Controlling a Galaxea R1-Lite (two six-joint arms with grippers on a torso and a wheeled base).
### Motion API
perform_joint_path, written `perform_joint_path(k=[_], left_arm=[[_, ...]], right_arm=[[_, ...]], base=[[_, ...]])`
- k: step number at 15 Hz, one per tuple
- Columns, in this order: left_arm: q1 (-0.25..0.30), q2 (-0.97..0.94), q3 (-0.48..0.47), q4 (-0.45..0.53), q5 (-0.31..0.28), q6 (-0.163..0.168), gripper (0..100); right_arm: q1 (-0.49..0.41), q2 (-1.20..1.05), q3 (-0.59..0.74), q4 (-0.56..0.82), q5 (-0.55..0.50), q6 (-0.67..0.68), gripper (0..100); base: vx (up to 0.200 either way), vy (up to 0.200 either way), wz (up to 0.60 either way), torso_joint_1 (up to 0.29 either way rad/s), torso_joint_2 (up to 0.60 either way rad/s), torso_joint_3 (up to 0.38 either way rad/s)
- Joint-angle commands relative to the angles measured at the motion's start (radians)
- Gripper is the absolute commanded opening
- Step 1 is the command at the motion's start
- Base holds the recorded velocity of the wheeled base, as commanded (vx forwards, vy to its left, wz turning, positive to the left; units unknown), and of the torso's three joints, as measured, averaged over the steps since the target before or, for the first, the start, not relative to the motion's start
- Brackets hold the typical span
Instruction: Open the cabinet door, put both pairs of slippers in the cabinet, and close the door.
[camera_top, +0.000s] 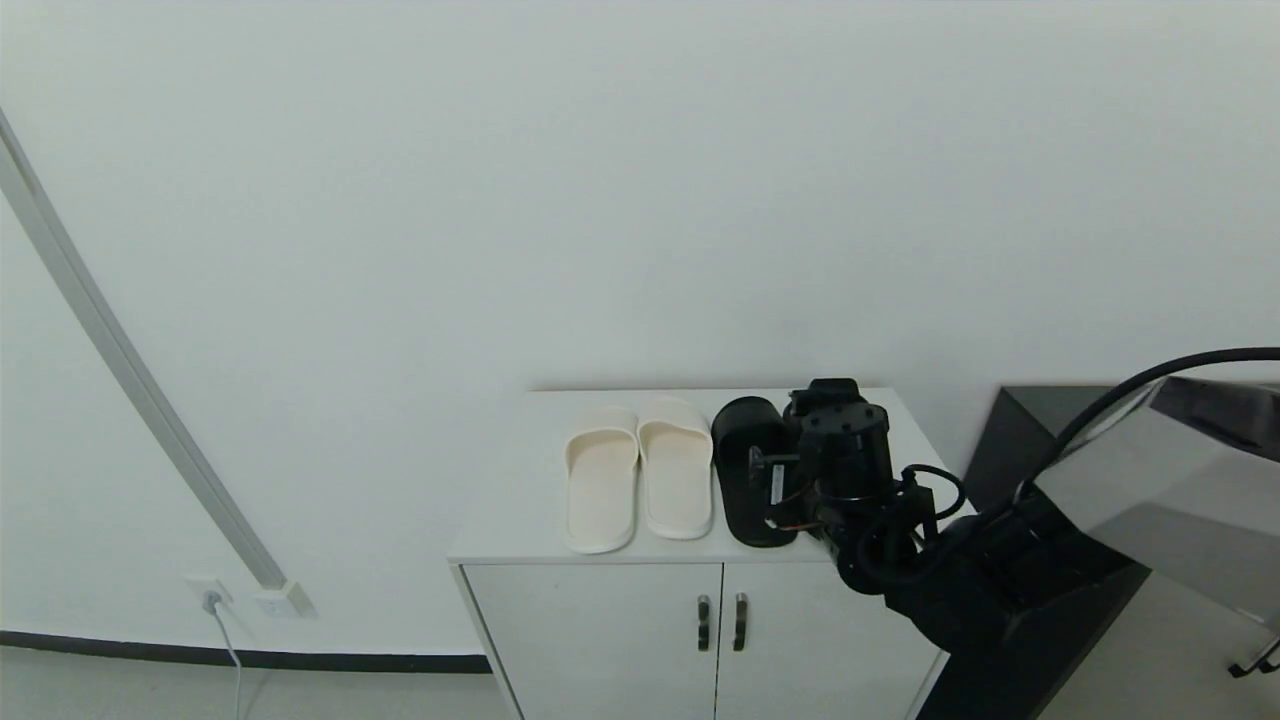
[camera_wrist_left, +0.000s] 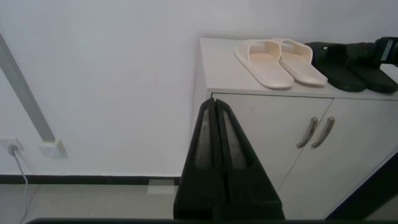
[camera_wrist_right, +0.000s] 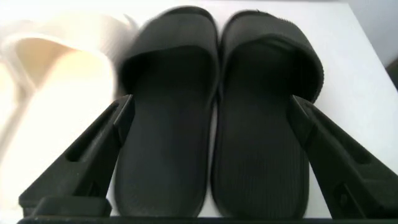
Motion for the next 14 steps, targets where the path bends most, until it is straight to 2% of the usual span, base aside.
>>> perform_joint_path(k=[1,6,14], left_arm=[[0.0,0.001,0.0,0.0,0.0,0.0,0],[0.0,0.001,0.0,0.0,0.0,-0.002,0],[0.0,0.001,0.0,0.0,0.0,-0.002,0]], right_arm=[[-0.033,0.085,-0.064,-0.001,0.0,-0.002,100],[-0.082,0.183,-0.21,0.01,0.012,-0.028,100],[-0.143,0.283,-0.363,0.047,0.04,-0.054,100]], base=[[0.0,0.0,0.0,0.0,0.0,0.0],[0.0,0.0,0.0,0.0,0.0,0.0],[0.0,0.0,0.0,0.0,0.0,0.0]])
